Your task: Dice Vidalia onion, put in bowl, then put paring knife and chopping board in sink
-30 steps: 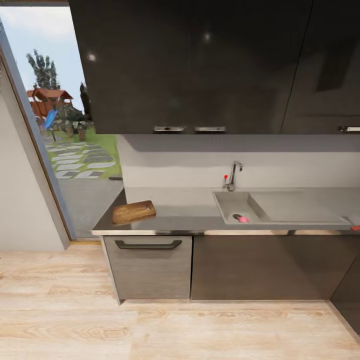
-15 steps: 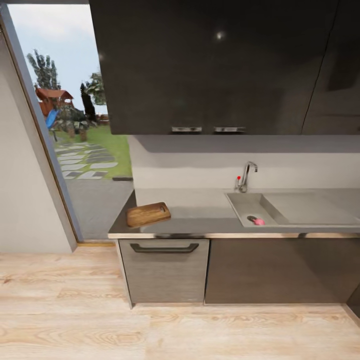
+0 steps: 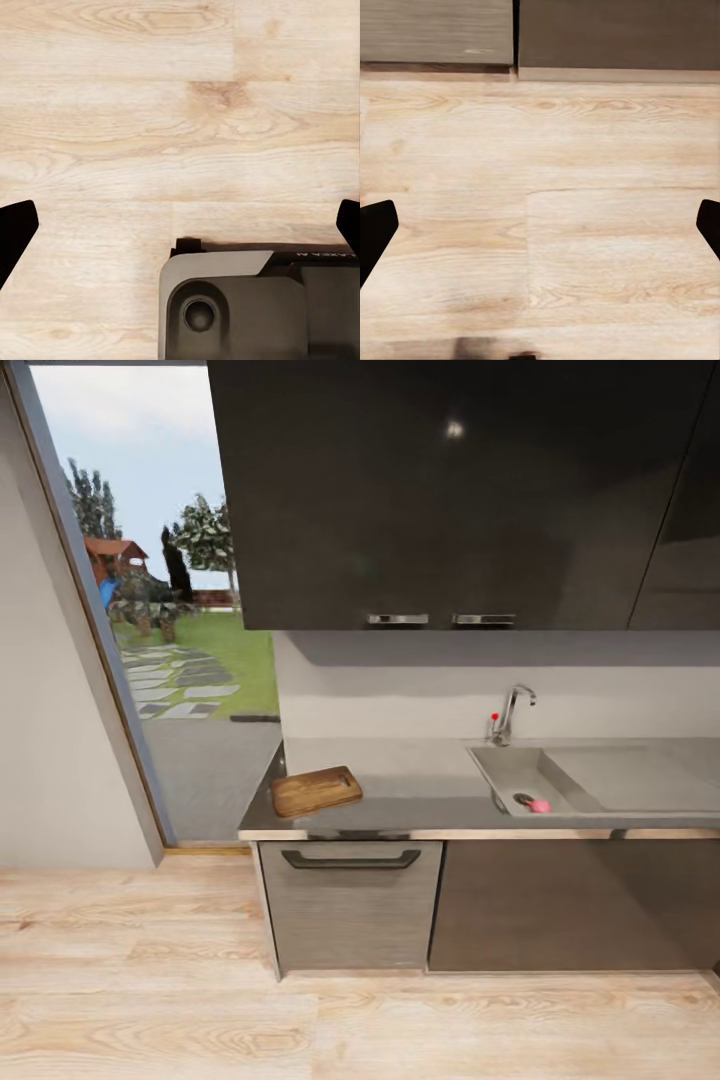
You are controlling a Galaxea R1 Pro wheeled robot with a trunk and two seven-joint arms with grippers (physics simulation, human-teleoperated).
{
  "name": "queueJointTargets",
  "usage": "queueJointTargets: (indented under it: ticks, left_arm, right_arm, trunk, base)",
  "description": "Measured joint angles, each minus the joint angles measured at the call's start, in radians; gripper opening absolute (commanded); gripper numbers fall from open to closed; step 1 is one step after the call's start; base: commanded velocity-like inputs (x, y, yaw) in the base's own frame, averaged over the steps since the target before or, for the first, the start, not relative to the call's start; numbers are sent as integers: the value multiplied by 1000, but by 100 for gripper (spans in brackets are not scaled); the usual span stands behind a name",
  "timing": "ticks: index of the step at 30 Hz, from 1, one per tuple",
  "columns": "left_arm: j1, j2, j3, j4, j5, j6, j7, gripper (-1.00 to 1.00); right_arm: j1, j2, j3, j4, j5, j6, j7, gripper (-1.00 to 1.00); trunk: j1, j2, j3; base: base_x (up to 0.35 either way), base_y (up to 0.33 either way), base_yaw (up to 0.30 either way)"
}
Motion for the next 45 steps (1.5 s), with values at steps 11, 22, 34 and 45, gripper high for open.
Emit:
queueJointTargets:
  ticks: [11,22,34,45]
  left_arm:
    - [0,0,0,0,0,0,0,100]
    - [0,0,0,1,0,0,0,100]
    - [0,0,-1,14,-1,-1,0,100]
    - [0,-1,-2,26,-1,-1,0,100]
  right_arm:
    - [0,0,0,0,0,0,0,100]
    - [0,-1,-3,-5,0,-1,-1,100]
    - [0,1,-4,-192,2,-2,-12,100]
    - [0,12,-4,-583,1,222,-78,100]
  trunk:
    - [0,0,0]
    - [0,0,0]
    - [0,0,0]
    - [0,0,0]
  base:
    - [0,4,0]
    - [0,0,0]
    - [0,0,0]
    - [0,0,0]
